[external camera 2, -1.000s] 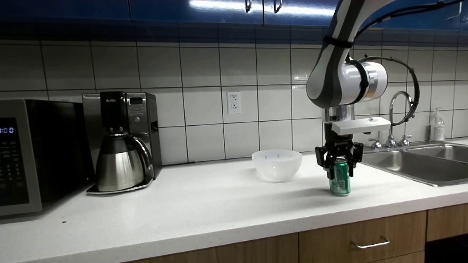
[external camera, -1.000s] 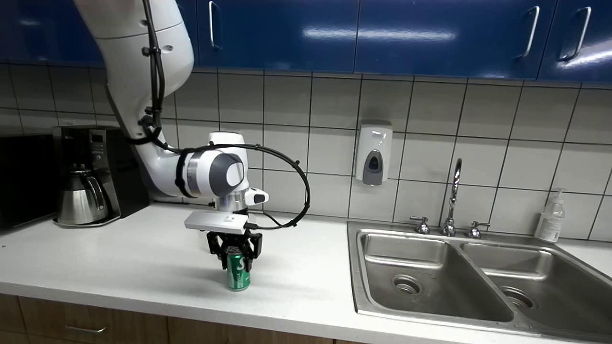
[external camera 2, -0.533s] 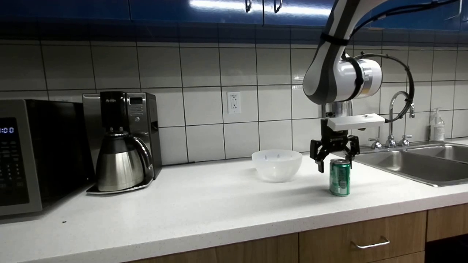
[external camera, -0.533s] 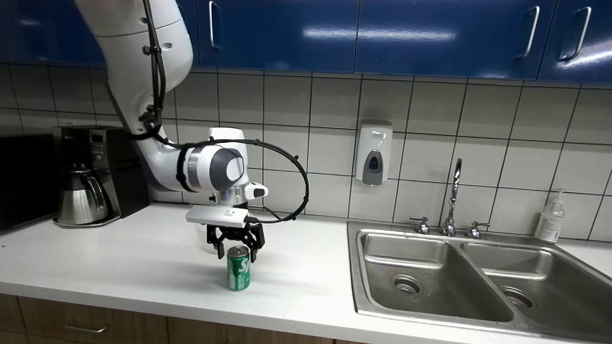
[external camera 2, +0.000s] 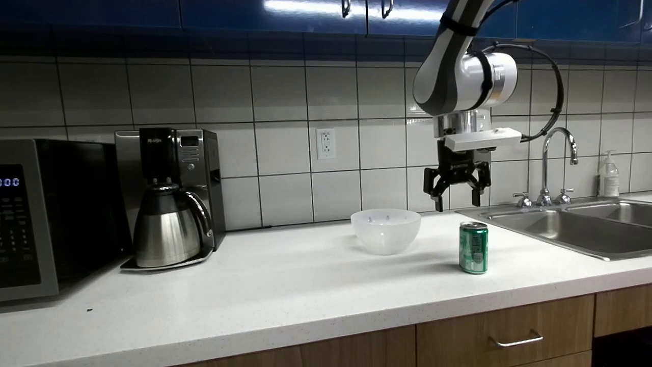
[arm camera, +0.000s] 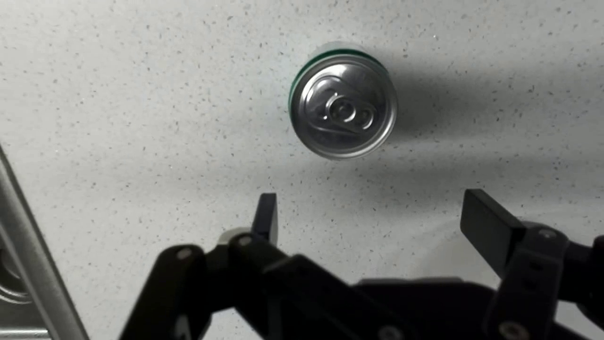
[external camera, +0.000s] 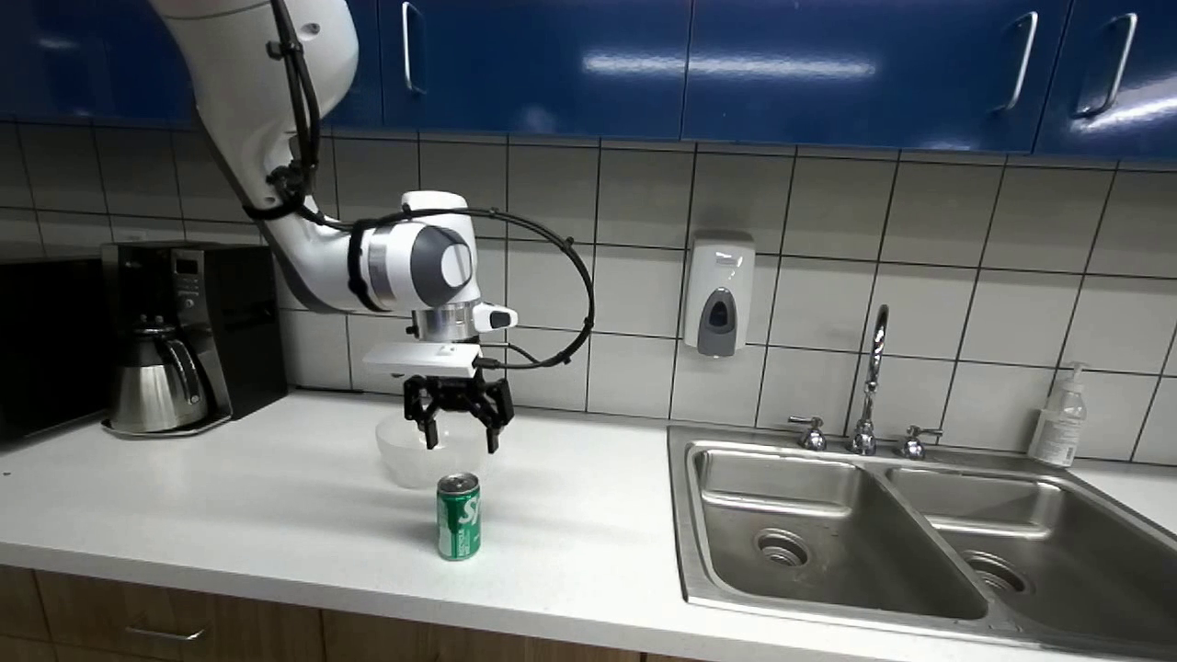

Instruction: Remove the green can from the bowl.

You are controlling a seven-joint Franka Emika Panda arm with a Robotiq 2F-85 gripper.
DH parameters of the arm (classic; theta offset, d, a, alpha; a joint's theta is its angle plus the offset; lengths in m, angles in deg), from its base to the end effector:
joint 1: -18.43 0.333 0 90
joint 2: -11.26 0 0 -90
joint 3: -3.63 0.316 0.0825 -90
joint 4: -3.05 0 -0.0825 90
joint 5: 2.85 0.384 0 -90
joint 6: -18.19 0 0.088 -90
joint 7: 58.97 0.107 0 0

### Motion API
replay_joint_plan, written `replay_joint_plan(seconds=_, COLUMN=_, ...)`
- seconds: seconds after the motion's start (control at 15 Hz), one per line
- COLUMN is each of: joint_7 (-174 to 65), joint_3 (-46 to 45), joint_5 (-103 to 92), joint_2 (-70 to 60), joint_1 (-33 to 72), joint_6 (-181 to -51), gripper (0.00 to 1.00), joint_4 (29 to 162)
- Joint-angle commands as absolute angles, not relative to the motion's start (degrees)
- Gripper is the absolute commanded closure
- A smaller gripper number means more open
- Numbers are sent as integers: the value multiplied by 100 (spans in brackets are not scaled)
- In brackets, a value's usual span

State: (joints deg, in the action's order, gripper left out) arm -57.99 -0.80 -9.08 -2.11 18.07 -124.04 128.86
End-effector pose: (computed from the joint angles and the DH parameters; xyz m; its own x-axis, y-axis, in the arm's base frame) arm 0.5585 -0.0461 0.2829 0.9986 -0.0117 0.0508 -0.0161 -0.9960 0.0879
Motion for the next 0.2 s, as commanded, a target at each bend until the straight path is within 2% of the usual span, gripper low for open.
replay_joint_plan(seconds=0.0, joint_7=-5385, joint_3=-77, joint_5=-1238, joint_2=21, joint_1=1930, joint_6=-11455, gripper=0, joint_4=12648)
replay_joint_plan(seconds=0.07, joint_7=-5664, joint_3=-29, joint_5=-1041, joint_2=-109, joint_1=1804, joint_6=-11937, gripper=0, joint_4=12756)
replay_joint_plan(seconds=0.13, joint_7=-5609, joint_3=-24, joint_5=-1084, joint_2=-73, joint_1=1829, joint_6=-11761, gripper=0, joint_4=12714)
